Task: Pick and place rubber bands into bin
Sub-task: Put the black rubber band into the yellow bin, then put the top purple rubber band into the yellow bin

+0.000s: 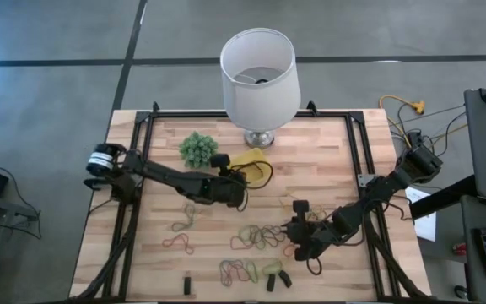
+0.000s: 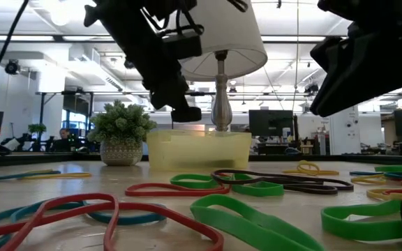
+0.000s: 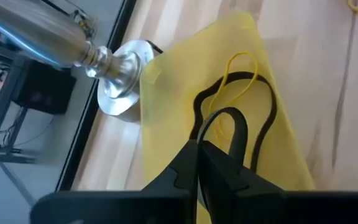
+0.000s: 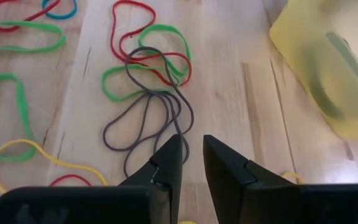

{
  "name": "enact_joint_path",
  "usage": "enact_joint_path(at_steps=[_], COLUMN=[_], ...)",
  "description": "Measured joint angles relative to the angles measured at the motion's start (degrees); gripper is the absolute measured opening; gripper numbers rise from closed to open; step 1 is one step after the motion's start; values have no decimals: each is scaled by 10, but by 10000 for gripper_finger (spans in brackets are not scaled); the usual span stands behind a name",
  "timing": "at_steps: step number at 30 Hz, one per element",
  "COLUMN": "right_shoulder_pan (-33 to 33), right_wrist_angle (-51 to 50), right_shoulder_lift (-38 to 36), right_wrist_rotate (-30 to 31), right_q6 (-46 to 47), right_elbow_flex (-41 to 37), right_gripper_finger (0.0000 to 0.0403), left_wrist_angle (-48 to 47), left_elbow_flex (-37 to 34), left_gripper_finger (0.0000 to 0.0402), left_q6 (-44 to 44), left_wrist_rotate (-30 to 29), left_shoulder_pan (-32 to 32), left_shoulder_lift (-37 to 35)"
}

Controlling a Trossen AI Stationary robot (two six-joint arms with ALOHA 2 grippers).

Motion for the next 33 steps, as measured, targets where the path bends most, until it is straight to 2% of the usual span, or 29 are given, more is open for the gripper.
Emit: enact_joint_path(at_steps=[11,17,21,26,30,33], right_shoulder_pan=[0,0,0,0,0,-4], right_wrist_angle=[3,-15,-83,-84,-48,14], right_shoulder_lift=[0,0,0,1,1,1], right_wrist_rotate=[0,-13,-36,-39,-41,-71], right_q6=[4,21,69,61,38,2], right_elbow_flex=[-2,-2,-3,-6,-16,-26], right_gripper_finger=[58,58,59,59,58,59], left_wrist_angle=[3,-23,-38,-38,-35,-29], left_elbow_flex=[0,3,-1,-18,-31,-38], left_gripper_finger=[81,99,100,100,100,100], left_q6=[16,13,-3,-27,-57,-82], left_wrist_rotate=[1,1,1,1,-5,-32], left_shoulder_pan=[3,-13,-51,-129,-193,-230], left_shoulder_lift=[0,-24,-68,-124,-141,-142])
